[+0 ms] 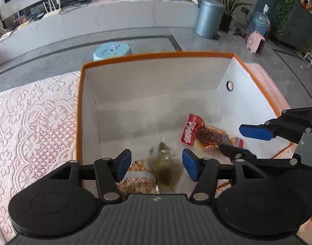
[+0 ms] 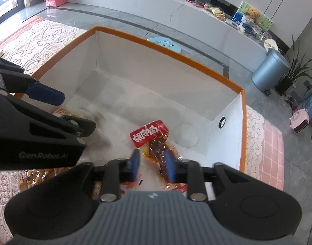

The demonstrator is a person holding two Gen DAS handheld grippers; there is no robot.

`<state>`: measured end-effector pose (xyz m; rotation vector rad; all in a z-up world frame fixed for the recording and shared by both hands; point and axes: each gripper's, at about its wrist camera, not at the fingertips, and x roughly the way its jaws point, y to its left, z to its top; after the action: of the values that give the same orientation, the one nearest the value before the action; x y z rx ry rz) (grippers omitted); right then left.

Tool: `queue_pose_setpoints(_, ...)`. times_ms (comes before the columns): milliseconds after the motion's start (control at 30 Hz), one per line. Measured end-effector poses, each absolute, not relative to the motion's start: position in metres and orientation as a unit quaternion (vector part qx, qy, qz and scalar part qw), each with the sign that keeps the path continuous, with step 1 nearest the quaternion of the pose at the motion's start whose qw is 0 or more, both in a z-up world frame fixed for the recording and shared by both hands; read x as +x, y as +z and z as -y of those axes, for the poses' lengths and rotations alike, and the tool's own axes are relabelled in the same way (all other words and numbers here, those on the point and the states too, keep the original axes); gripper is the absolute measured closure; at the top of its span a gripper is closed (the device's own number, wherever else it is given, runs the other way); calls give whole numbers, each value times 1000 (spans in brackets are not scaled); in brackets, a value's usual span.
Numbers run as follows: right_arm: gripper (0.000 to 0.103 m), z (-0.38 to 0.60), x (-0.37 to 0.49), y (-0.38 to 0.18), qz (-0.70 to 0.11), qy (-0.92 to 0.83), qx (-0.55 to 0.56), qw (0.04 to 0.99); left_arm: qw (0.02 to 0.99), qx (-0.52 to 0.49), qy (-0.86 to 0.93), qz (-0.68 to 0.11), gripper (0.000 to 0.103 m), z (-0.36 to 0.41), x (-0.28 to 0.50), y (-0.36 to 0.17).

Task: Organize snacks
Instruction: 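Lift both packs over the orange box and open both tools to drop them, then move both tools back toward the peanut bag and hawthorn-ball bag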

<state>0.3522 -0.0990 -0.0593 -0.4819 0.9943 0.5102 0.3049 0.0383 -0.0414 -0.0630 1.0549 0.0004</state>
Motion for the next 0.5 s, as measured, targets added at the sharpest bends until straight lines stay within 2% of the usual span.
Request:
queue_pose_setpoints(167,63,103,341,-45,-453,234,-216,833,878,-36,5,-477,34,-39,289,-24)
queue_pose_setpoints(333,42,109,324,-25,-430,231,-203,849,892,-42,6,-450,34,-34,268,-5)
queue_pose_setpoints(500,34,123,300,-5,-406,219,-178,869,905,-38,-2,-425,34,-25,239,14)
